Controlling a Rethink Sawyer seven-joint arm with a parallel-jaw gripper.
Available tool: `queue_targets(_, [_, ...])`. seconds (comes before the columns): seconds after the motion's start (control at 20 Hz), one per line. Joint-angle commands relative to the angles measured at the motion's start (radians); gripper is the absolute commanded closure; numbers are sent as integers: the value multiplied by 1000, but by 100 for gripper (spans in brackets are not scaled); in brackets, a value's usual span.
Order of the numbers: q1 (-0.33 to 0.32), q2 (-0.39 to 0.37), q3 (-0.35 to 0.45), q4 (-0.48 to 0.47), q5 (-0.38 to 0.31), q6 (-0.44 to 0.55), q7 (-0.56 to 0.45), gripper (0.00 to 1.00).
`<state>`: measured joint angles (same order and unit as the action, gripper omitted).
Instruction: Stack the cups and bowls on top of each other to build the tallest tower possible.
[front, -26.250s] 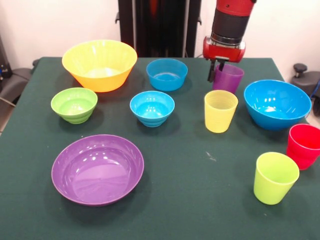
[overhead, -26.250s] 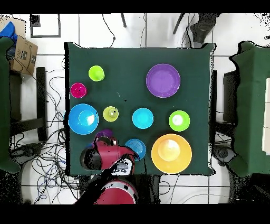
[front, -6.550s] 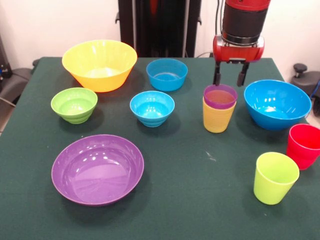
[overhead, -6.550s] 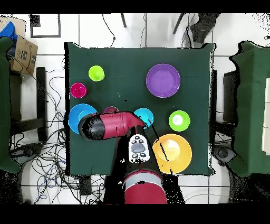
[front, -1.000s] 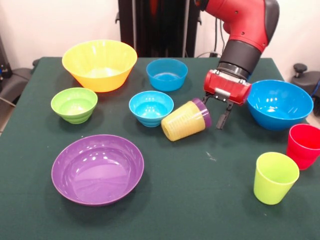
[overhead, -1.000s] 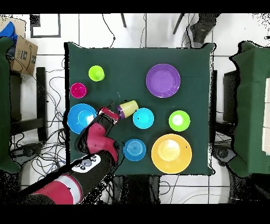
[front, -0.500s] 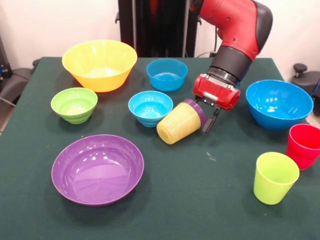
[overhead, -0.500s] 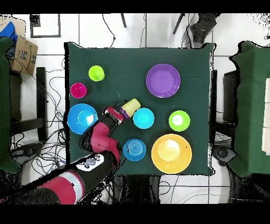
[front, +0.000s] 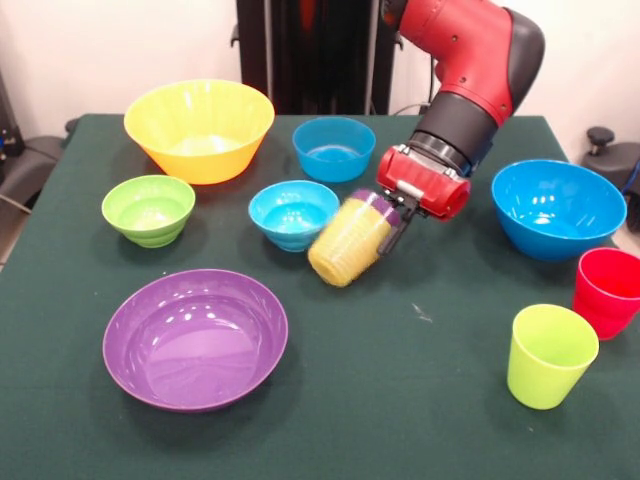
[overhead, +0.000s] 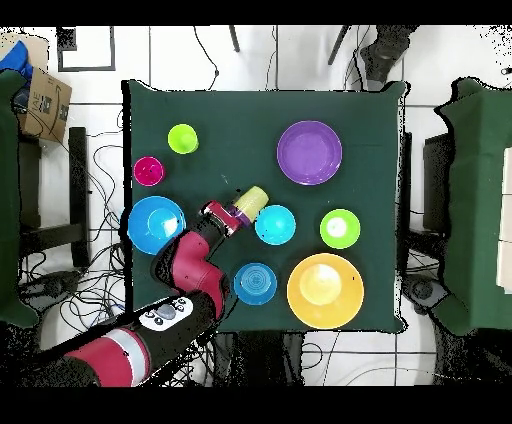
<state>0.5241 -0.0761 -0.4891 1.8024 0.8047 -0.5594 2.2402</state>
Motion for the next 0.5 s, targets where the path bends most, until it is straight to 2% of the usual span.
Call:
queue_targets(0.05, [23,16,47,22,81,5,134,100])
queue_targets(0.5, [11,-20,38,40,16,17,145,100])
